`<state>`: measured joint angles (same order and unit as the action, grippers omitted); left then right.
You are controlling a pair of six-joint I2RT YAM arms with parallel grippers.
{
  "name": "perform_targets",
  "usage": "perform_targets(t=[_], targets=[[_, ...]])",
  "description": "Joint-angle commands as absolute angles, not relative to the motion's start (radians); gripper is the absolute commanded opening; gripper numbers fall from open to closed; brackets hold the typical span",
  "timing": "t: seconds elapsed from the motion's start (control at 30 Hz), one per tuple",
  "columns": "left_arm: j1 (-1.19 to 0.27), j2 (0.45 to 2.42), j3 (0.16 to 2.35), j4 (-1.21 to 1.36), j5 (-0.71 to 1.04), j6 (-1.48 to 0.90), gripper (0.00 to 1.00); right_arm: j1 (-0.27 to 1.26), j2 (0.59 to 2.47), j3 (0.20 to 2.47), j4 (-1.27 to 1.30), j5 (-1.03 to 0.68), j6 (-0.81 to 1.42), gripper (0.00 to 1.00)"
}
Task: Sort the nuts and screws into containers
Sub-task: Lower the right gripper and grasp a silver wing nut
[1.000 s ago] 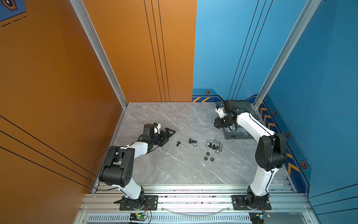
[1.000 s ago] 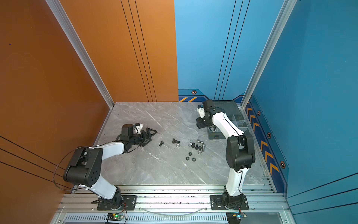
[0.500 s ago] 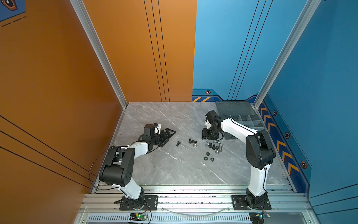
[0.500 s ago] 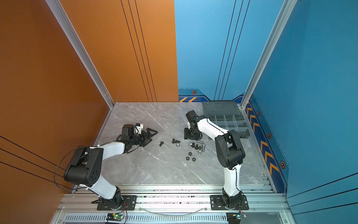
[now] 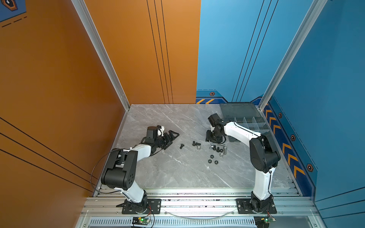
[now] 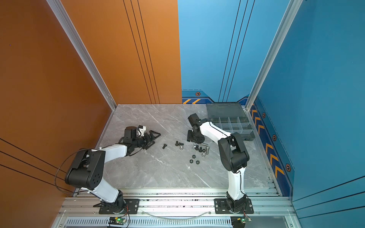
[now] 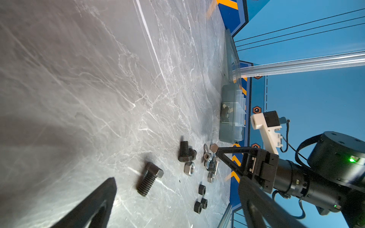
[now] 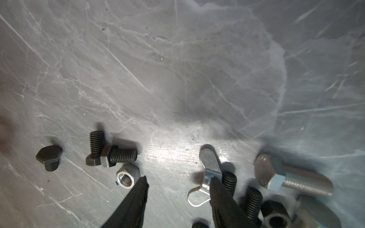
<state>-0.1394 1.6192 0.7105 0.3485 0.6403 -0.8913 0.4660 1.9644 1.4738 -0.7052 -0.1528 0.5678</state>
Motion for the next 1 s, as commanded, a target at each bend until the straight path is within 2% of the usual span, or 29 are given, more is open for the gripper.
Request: perform_targets(t=[0.0, 0.97], targets=[[-0.138, 1.635, 0.716, 0.364, 0.655, -0.889, 0.98, 0.468, 1.986, 1.462, -0.704, -0.113, 0.581, 0.54], [-0.138, 1.657, 0.713, 0.38, 0.66, -0.894, 0.98, 0.469, 2.017, 1.432, -0.724, -0.088, 0.577, 0.52]])
